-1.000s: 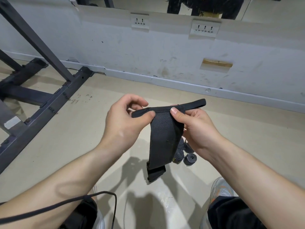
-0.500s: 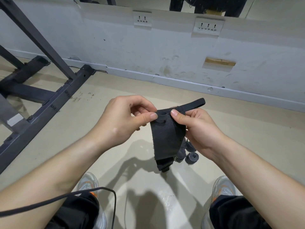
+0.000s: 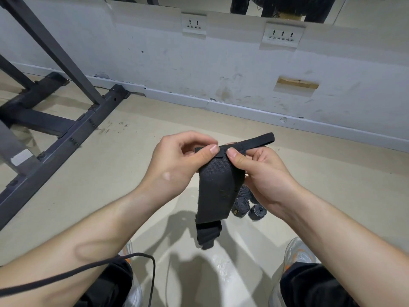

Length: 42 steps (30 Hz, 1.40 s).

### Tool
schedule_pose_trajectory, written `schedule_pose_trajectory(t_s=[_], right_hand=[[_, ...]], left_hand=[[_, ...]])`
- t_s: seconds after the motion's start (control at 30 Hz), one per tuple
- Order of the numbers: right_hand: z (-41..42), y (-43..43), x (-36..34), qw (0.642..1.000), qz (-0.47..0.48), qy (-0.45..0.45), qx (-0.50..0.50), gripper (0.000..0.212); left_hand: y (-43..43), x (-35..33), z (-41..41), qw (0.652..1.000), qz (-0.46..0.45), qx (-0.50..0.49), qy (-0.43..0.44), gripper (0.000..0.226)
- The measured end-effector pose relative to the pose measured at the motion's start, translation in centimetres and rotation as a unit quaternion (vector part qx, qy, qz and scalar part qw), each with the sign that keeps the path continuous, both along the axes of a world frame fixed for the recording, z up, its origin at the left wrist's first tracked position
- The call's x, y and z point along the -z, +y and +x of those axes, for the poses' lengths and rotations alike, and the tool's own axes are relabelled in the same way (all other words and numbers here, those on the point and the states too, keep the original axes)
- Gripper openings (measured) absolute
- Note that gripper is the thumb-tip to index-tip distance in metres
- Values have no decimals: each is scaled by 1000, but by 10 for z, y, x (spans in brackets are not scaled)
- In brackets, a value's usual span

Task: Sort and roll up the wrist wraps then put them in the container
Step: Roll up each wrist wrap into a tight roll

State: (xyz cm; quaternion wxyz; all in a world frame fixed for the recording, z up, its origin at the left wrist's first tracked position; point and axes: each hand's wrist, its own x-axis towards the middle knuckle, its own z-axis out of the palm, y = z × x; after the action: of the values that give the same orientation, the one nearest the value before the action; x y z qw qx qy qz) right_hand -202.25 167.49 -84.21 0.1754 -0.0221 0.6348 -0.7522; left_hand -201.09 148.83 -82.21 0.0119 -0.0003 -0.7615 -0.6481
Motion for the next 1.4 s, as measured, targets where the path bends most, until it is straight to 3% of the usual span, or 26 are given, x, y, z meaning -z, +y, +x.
schedule_pose_trajectory(t_s=[0.13,0.27,0.37,0.5,0.63,0.83,1.07,1.4], right_hand=[[2,-4,-5,993,93,62,41,25],[8,-3,-2,952,256,169,7,70],[10,-2,0,945,274,177,-35,93],[10,-3,0,961,207,182,3,65],[8,-6,6,947,237,203,80,40],[5,-7,10,959,196,168,115,33],[-2,-3,1,991,43,96,80,16],[-7,8,-14,993,73,90,6,19]], left_hand=[[7,0,0,997,58,-32,-40,4],[10,-1,0,986,119,-71,-88,7],[11,1,0,982,133,-85,-101,10],[12,5,1,981,130,-99,-101,10],[15,6,4,982,127,-99,-99,8],[17,7,5,982,137,-94,-94,8],[15,5,7,989,100,-79,-77,6],[11,2,7,996,29,-16,-88,15]])
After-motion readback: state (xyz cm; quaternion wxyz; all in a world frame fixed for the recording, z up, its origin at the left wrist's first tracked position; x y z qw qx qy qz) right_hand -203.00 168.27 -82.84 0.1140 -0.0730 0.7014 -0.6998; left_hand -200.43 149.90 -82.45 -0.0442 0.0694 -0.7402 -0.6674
